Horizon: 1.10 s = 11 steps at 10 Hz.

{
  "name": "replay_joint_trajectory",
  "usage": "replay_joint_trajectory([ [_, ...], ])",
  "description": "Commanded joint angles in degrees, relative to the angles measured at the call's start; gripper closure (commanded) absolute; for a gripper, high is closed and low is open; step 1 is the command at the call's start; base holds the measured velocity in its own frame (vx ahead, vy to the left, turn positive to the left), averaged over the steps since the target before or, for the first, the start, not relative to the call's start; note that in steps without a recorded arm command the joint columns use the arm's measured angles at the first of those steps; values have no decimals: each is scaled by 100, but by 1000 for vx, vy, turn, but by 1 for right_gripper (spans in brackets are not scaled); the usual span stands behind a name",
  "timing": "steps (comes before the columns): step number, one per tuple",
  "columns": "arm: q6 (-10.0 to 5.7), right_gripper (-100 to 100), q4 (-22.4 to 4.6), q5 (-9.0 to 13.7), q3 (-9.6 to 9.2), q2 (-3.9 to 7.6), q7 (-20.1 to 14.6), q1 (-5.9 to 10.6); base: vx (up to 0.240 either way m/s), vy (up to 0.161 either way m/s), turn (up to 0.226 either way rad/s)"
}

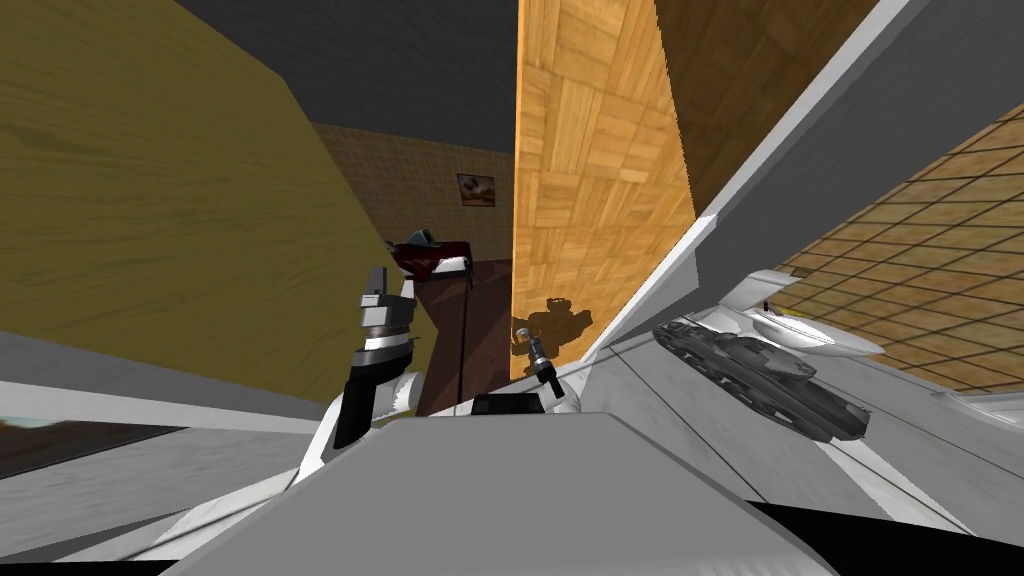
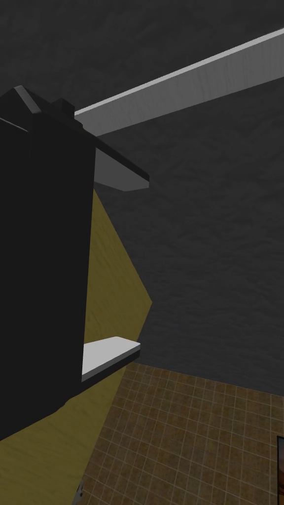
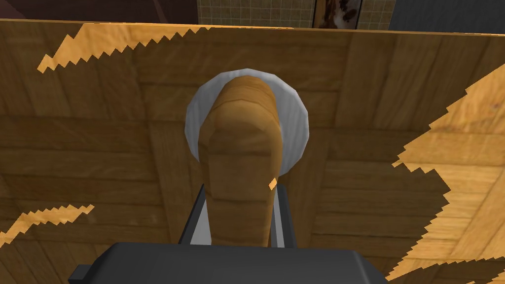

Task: Push the door open

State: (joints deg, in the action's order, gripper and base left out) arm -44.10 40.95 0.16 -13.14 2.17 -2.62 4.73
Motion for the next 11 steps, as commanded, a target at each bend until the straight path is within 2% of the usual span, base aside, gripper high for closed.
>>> replay_joint_trajectory([
  [1, -41, 100, 9, 47, 113, 48, 45, 56, 161, 79, -36],
  [3, -39, 100, -4, 100, 227, 105, 82, 65, 161, 91, -47],
  [4, -39, 100, -4, 100, 227, 105, 82, 65, 131, 77, -15],
  [5, -38, 100, -15, 147, 330, 144, 115, 73, 151, 92, -43],
  [6, -38, 100, -15, 147, 330, 144, 115, 73, 117, 78, -41],
  [7, -37, 100, -27, 199, 443, 179, 152, 82, 142, 99, -61],
  [11, -35, 100, -53, 311, 687, 226, 230, 101, 174, 108, -79],
])
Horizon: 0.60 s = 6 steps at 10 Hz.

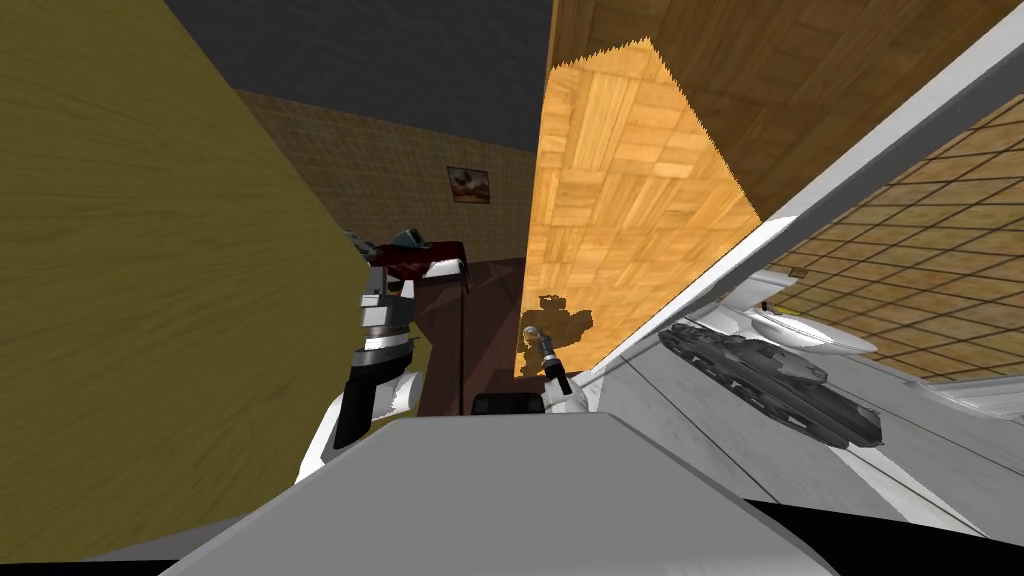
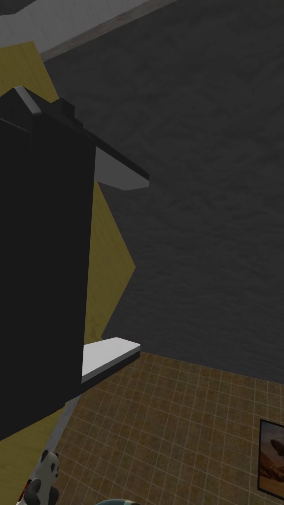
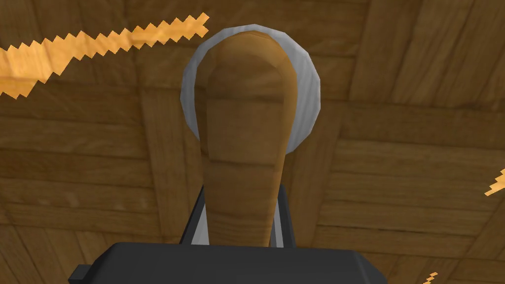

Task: Push the door open

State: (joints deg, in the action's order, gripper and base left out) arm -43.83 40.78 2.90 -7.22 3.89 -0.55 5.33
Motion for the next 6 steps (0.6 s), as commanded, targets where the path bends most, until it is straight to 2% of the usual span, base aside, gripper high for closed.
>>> replay_joint_trajectory([
  [1, -62, 100, -45, 76, 181, 62, 51, 48, 141, 132, -38],
  [6, -58, 100, -89, 264, 589, 43, 183, 80, 185, 141, -91],
])
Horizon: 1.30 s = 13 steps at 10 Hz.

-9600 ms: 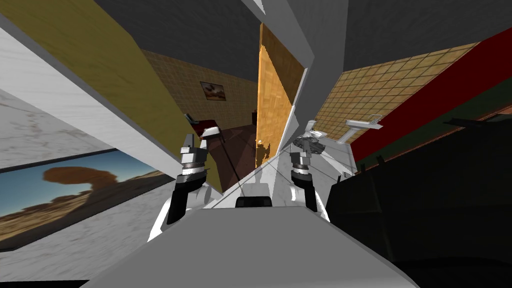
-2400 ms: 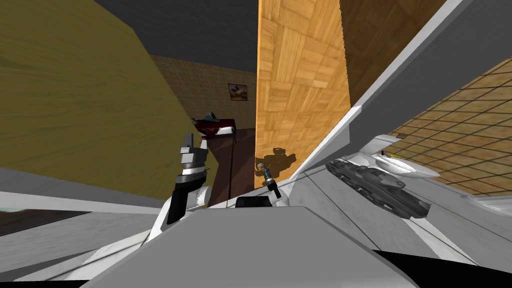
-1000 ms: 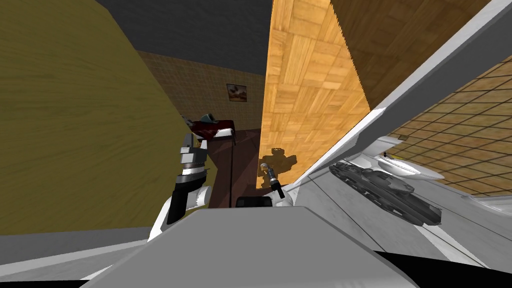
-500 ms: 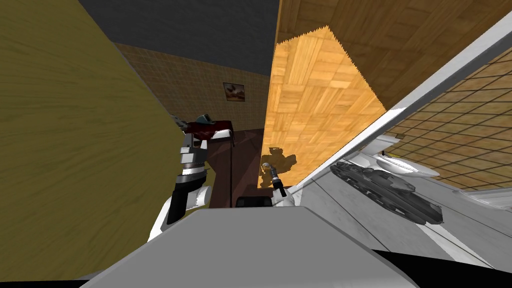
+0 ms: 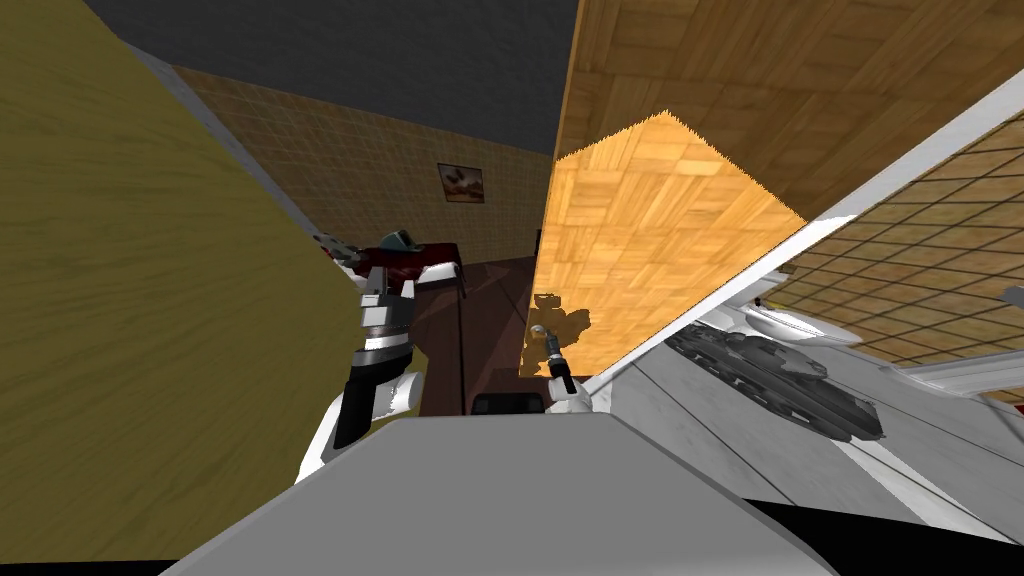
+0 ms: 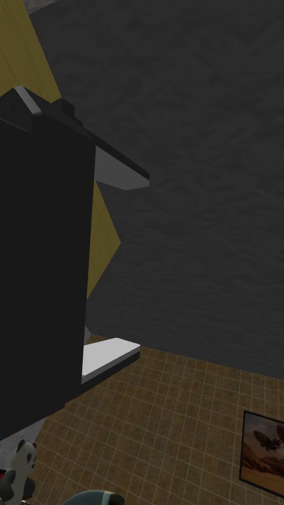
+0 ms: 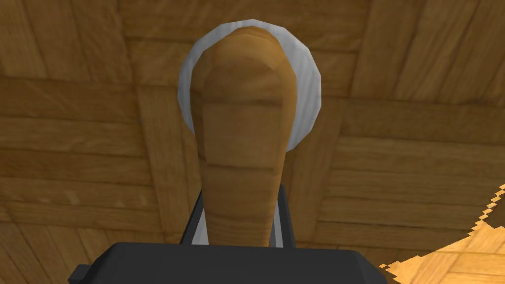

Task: Push the door open

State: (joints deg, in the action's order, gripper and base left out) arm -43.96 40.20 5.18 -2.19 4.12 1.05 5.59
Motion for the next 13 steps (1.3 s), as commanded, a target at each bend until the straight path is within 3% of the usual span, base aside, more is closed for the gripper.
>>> replay_joint_trajectory([
  [1, -44, 100, -39, 69, 157, 7, 46, 60, 201, 137, -62],
  [7, -41, 100, -74, 218, 481, -105, 151, 85, 163, 111, -72],
  [9, -54, 100, -97, 275, 596, 18, 166, 62, 92, 22, -41],
  [13, -64, 100, -114, 378, 781, 85, 229, 60, 191, 56, -45],
])
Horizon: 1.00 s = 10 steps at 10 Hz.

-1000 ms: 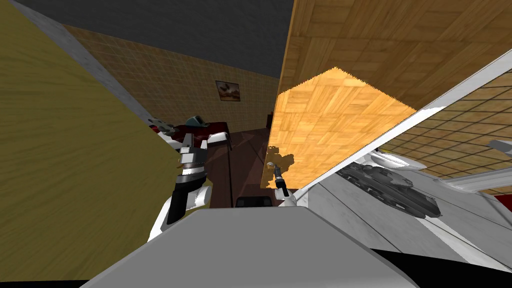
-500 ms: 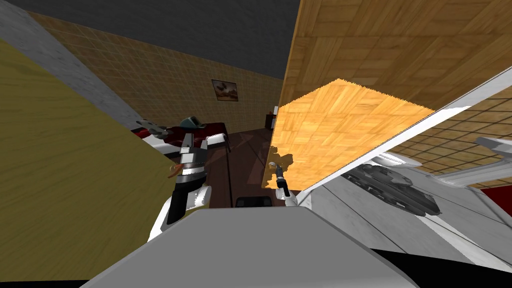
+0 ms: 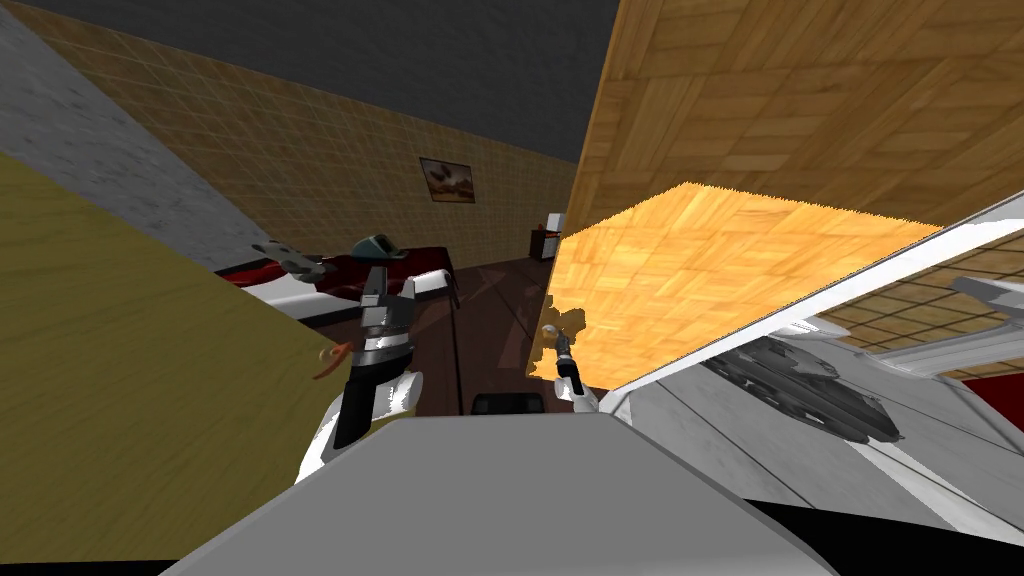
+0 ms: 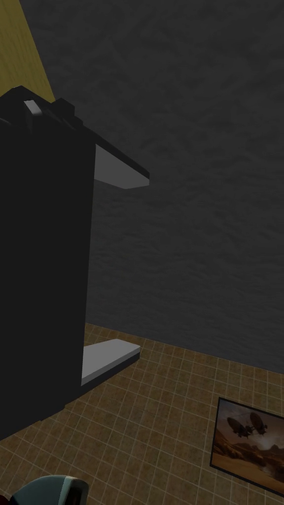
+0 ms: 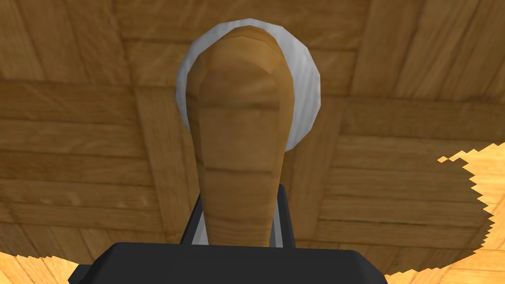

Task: Push the door open

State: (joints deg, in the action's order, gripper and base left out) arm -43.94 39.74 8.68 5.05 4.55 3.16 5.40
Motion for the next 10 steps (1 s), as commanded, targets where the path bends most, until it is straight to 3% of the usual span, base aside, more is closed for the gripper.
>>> replay_joint_trajectory([
  [1, -68, 100, -73, 56, 110, 56, 35, 79, 208, 33, -51],
  [10, -95, 100, -117, 326, 592, 130, 200, 75, 169, 44, -44],
])
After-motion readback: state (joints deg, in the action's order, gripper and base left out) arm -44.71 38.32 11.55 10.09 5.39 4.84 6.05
